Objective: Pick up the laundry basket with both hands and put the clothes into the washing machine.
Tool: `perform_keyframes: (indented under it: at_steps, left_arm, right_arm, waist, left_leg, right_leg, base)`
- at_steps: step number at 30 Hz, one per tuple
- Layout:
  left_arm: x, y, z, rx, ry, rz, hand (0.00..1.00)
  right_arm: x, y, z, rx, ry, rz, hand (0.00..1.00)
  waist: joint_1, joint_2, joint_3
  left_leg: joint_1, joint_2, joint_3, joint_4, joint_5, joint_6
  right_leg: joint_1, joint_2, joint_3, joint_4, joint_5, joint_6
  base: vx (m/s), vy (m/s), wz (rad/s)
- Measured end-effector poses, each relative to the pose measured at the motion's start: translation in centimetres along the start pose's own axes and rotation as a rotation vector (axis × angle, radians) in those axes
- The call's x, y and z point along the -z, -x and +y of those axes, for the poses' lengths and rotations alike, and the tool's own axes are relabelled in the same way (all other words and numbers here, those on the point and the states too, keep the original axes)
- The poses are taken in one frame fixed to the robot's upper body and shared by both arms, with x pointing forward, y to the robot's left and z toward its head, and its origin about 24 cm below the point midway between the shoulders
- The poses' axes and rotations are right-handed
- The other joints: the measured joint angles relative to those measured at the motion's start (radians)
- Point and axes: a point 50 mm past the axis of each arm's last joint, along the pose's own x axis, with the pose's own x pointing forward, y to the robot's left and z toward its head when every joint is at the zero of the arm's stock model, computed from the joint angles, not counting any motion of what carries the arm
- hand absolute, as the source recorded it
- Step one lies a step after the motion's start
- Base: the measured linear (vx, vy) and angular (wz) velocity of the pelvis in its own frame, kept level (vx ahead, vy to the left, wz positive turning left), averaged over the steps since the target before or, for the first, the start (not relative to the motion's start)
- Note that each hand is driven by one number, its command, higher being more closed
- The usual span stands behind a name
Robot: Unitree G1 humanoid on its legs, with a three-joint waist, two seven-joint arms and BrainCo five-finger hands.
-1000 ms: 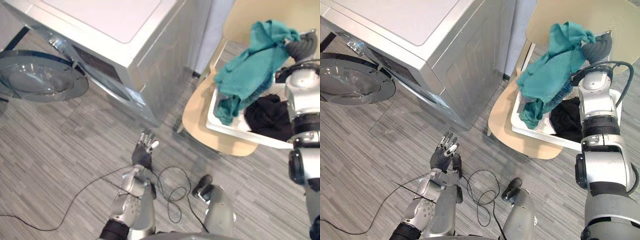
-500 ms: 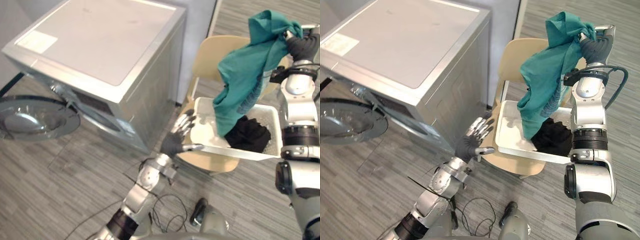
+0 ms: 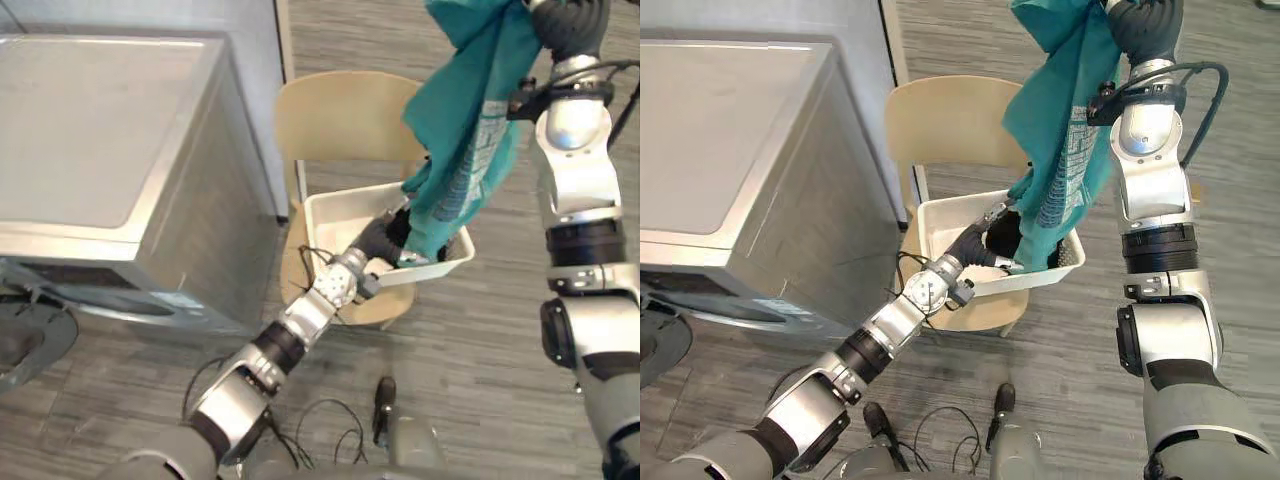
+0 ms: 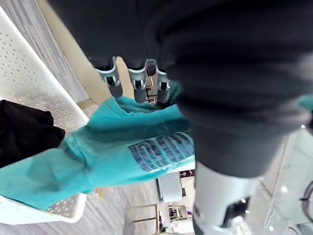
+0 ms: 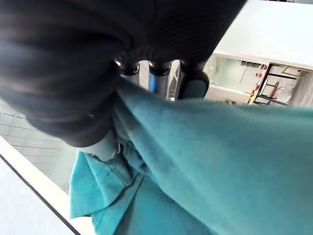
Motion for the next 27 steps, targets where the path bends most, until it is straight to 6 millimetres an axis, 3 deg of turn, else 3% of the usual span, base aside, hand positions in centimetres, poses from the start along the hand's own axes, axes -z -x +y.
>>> perform_keyframes:
  at_steps: [4,9,13,20,22,27]
  left_arm:
    - [1.3,-1.1,0.3,-0.012,-0.096,0.104,0.00]
    - [2.0,-1.7,0.5,-0.042,-0.224,0.171,0.00]
    - [1.3,-2.6,2.7,-0.184,-0.216,0.196,0.00]
    - [-0.3,-3.6,4.6,-0.375,-0.124,0.209,0.00]
    - [-0.6,-3.7,5.1,-0.437,-0.023,0.216,0.00]
    - [-0.3,-3.7,4.7,-0.437,0.149,0.238,0.00]
  right_arm:
    - [-2.2,-0.7,2.2,-0.056,-0.030,-0.067,1.00]
    - [-2.4,-0.4,3.9,-0.117,-0.070,-0.076,1.00]
    - [-2.9,-0.1,5.6,-0.149,-0.170,-0.064,1.00]
    - [-3.4,0.4,7.1,-0.192,-0.241,-0.061,1.00]
    - [-3.5,0.6,7.5,-0.205,-0.250,-0.063,1.00]
    - [-3.2,1.0,7.5,-0.208,-0.252,-0.056,1.00]
  waist:
    - [-0.018,-0.001,-0.001]
    - [-0.023,-0.001,-0.001]
    - [-0.022,-0.001,0.000]
    - [-0.026,-0.009,0.001]
    - [-0.031,-0.016,0.001]
    - [-0.040,-0.038,0.003]
  left_leg:
    - [-0.002,0.002,0.017,0.000,-0.005,-0.006]
    - [-0.010,0.006,0.018,0.003,-0.005,-0.006]
    - [-0.020,0.006,0.023,0.005,-0.005,-0.006]
    - [-0.024,0.006,0.020,0.005,-0.005,-0.007]
    - [-0.025,0.006,0.018,0.005,-0.005,-0.007]
    - [-0.030,0.004,0.010,0.005,-0.006,-0.008]
  right_leg:
    - [-0.025,0.007,0.024,0.004,0.006,-0.005]
    - [-0.038,0.012,0.029,0.004,0.011,-0.009]
    - [-0.053,0.014,0.034,0.004,0.014,-0.010]
    - [-0.053,0.013,0.029,0.004,0.014,-0.010]
    - [-0.053,0.012,0.027,0.004,0.014,-0.009]
    - [-0.053,0.009,0.022,0.004,0.012,-0.007]
  base:
    - [-0.02,0.015,-0.19]
    - [-0.01,0.009,-0.04]
    - [-0.01,0.010,-0.03]
    - [0.00,0.004,0.00]
    - [0.00,0.000,0.00]
    - [0.00,0.018,0.04]
